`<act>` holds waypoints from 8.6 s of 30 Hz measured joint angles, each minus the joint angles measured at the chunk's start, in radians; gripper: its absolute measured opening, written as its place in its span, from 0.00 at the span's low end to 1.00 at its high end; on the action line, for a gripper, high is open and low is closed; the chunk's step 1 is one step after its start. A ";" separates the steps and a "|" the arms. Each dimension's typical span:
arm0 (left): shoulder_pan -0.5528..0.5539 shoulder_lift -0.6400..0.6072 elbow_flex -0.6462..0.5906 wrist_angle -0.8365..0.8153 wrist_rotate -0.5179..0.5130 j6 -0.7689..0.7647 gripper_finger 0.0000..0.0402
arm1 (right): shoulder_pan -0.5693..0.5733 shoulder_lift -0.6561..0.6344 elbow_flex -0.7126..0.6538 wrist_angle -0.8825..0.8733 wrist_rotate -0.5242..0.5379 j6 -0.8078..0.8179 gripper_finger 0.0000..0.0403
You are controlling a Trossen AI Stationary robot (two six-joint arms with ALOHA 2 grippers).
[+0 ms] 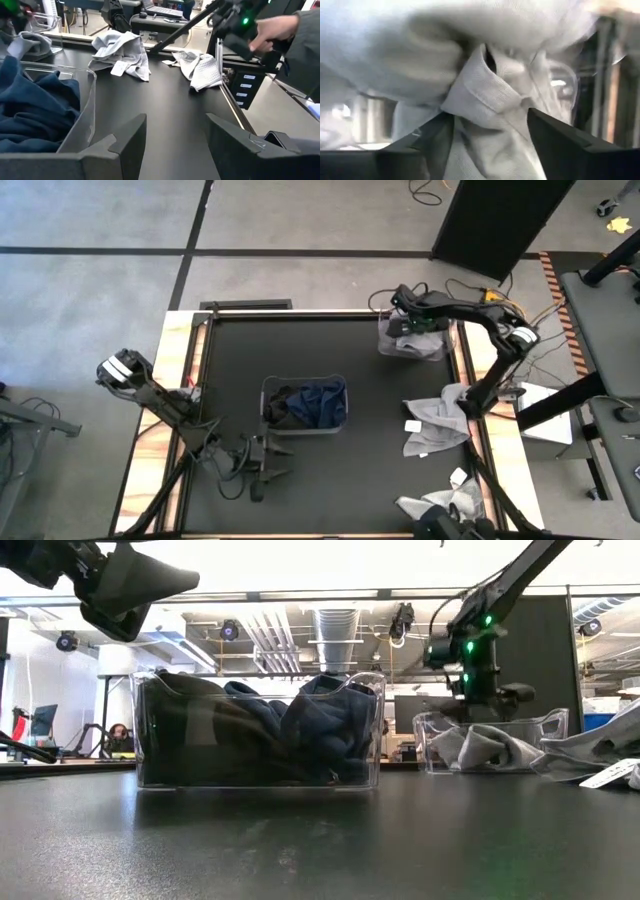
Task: Sort towels by color in basket
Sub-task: Put the left gray towel into the top transparent bin, then put the gray towel into the top right transparent bin
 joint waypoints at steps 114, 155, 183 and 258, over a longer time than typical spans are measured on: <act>-0.016 0.002 0.000 -0.005 -0.001 0.024 0.46 | 0.807 -0.486 -0.288 -0.370 -0.159 0.472 0.60; -0.027 0.003 0.111 -0.161 0.103 0.140 0.46 | 1.099 -0.234 -0.100 -0.502 0.082 0.159 0.03; -0.027 0.003 0.110 -0.181 0.101 0.098 0.46 | -0.127 -0.347 -0.179 0.189 -0.325 -0.201 0.03; -0.032 0.002 0.112 -0.201 0.076 0.064 0.46 | 0.022 -0.245 -0.022 -0.075 0.245 -0.058 0.52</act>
